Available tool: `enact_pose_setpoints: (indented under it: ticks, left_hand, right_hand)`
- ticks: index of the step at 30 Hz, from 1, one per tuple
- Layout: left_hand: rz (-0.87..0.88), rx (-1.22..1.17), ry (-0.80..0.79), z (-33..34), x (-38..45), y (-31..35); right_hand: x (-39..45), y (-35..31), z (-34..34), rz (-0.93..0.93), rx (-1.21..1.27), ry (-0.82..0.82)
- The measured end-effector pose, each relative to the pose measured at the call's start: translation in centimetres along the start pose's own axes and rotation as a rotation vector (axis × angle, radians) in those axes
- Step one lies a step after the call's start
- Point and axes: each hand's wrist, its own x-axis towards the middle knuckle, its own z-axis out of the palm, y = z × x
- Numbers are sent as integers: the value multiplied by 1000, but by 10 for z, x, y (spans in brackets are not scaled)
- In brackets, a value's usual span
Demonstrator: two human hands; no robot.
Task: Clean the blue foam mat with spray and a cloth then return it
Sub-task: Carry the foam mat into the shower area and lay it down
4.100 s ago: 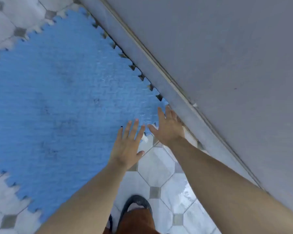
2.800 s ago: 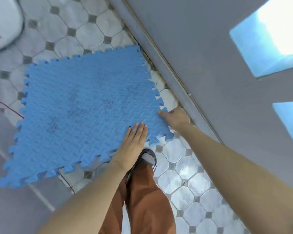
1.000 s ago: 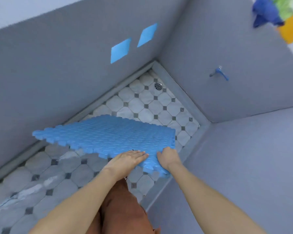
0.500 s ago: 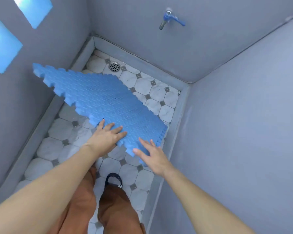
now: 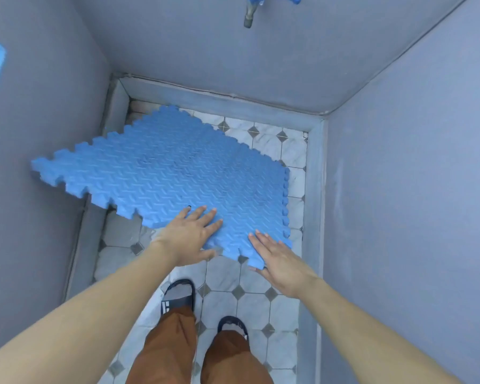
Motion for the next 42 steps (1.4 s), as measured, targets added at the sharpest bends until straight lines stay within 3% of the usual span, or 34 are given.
enact_pose_setpoints:
  ticks: [6, 11, 19, 23, 32, 38, 42]
  left_hand:
    - [-10, 127, -115, 43, 39, -45]
    - [-8, 48, -101, 106, 85, -46]
    - [-170, -105, -84, 218, 171, -47]
    - [-227, -139, -57, 253, 202, -56]
    - [-362, -139, 21, 279, 222, -85]
    - [-433, -206, 45, 256, 215, -93]
    - [-415, -170, 86, 209, 184, -89]
  right_hand:
    - [11, 72, 33, 102, -229, 62]
    - [45, 126, 77, 93, -292, 60]
    - [111, 181, 181, 130, -287, 90]
    - [151, 183, 222, 272, -167, 45]
    - [245, 174, 208, 405, -9, 39]
    - [237, 162, 198, 438, -11, 8]
    - [207, 148, 145, 423, -15, 20]
